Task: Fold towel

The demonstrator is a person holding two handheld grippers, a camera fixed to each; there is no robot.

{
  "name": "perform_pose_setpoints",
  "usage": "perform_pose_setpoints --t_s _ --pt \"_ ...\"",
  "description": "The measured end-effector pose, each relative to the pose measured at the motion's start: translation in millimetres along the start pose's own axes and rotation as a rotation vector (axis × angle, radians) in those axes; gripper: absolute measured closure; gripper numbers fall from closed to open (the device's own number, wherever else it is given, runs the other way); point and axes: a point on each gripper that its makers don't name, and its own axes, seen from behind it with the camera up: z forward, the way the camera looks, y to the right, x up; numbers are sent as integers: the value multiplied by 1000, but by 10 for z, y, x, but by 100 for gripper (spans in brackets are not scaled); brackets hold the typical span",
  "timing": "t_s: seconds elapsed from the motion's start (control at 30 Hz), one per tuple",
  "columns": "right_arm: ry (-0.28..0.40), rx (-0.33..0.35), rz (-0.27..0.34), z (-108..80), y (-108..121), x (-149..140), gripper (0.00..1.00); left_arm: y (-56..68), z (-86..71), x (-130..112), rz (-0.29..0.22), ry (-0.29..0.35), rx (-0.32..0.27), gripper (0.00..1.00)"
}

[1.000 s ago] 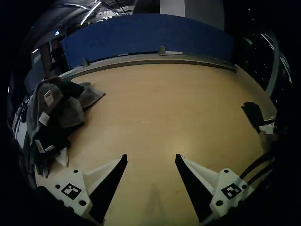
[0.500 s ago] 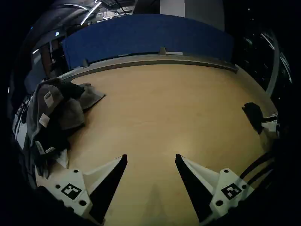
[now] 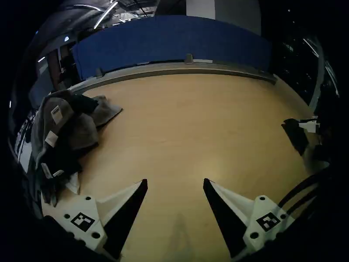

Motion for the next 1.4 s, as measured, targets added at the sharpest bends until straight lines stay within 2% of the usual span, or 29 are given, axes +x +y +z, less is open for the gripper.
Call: perform_pose_setpoints --t_s 0.27,0.47,0.6,0.87,1.1,1.2,1.4 --pt "-68 14 -5 250 -35 -210 13 -48 13 -34 -1 -7 11 5" --pt "-78 25 -1 286 -41 -244 12 -69 12 -36 -1 -8 16 5" --pt "-34 33 19 170 -47 -81 13 -67 20 -12 -2 -5 13 5" --pt "80 29 39 -214 -38 255 8 -57 30 42 1 3 4 5" --pt "127 12 55 -418 -12 360 5 -44 24 86 0 13 -3 5" --pt "152 12 66 -495 -33 407 0 -44 19 91 -1 14 -4 5" --pt "188 5 79 -594 -87 457 0 -40 11 107 -3 20 -5 5"
